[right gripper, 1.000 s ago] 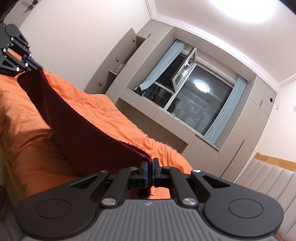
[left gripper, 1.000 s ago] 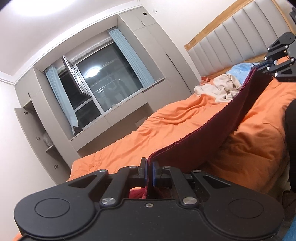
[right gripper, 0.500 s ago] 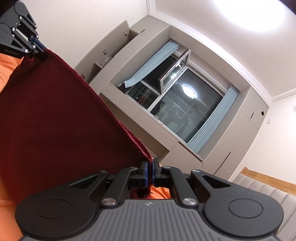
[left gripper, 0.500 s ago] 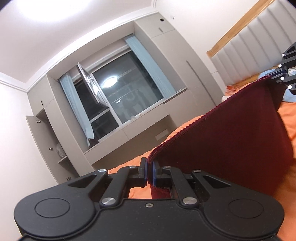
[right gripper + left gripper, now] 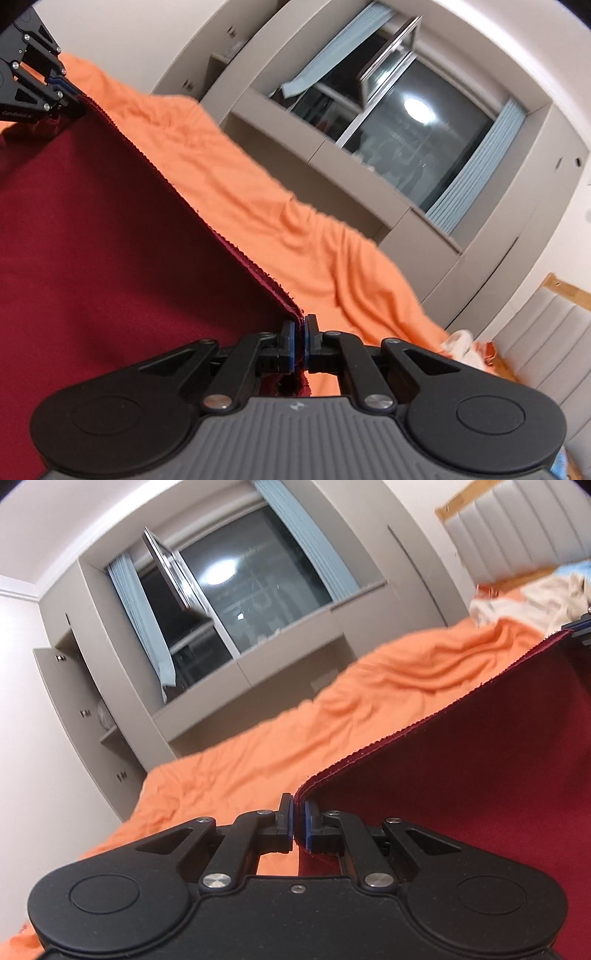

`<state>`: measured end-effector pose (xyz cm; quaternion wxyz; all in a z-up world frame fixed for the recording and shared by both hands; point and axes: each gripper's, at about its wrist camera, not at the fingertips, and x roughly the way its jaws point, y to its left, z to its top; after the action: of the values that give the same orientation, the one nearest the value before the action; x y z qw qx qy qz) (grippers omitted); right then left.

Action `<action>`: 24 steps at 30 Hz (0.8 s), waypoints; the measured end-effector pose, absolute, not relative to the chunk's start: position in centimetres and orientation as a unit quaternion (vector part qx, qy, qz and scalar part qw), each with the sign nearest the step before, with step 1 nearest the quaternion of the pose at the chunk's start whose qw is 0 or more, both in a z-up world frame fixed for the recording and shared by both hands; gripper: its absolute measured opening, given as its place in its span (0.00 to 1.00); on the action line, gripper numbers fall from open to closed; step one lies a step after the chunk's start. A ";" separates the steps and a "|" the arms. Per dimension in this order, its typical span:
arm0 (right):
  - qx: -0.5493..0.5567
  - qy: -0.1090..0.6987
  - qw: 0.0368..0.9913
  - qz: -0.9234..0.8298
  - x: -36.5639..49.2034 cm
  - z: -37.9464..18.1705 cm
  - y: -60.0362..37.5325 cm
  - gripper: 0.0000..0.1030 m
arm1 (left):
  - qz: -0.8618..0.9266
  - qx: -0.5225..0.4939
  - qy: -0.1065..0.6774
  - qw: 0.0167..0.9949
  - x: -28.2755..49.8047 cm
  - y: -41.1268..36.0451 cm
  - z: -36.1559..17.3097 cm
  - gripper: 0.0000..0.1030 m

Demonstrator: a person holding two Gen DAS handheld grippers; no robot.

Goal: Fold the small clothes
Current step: 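Lay the hem over the collar and open both tools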

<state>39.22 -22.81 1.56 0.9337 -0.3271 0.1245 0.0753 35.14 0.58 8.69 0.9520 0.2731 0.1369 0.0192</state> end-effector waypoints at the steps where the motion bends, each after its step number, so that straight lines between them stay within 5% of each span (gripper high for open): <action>1: -0.328 0.134 0.932 0.080 39.7 1.0 -22.6 0.05 | 0.020 0.275 0.146 0.950 36.1 0.5 8.0 0.06; 14: -0.322 0.216 0.916 0.102 42.3 -3.7 -22.0 0.11 | 0.005 0.241 0.281 0.929 42.4 3.6 1.9 0.13; 20: -0.315 0.213 0.919 0.103 42.0 -2.8 -22.5 0.59 | -0.005 0.211 0.303 0.929 42.1 4.3 2.3 0.49; 22: -0.314 0.211 0.920 0.103 41.8 -2.3 -22.8 0.70 | -0.008 0.196 0.312 0.930 41.9 4.9 2.8 0.82; 24: -0.310 0.208 0.922 0.101 41.4 -2.0 -23.3 0.81 | -0.006 0.190 0.316 0.929 41.6 5.2 3.4 0.86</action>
<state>41.43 -23.28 -1.98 0.9221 -0.3101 0.2084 0.1005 41.61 5.21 3.44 0.9294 0.1899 0.3164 -0.0061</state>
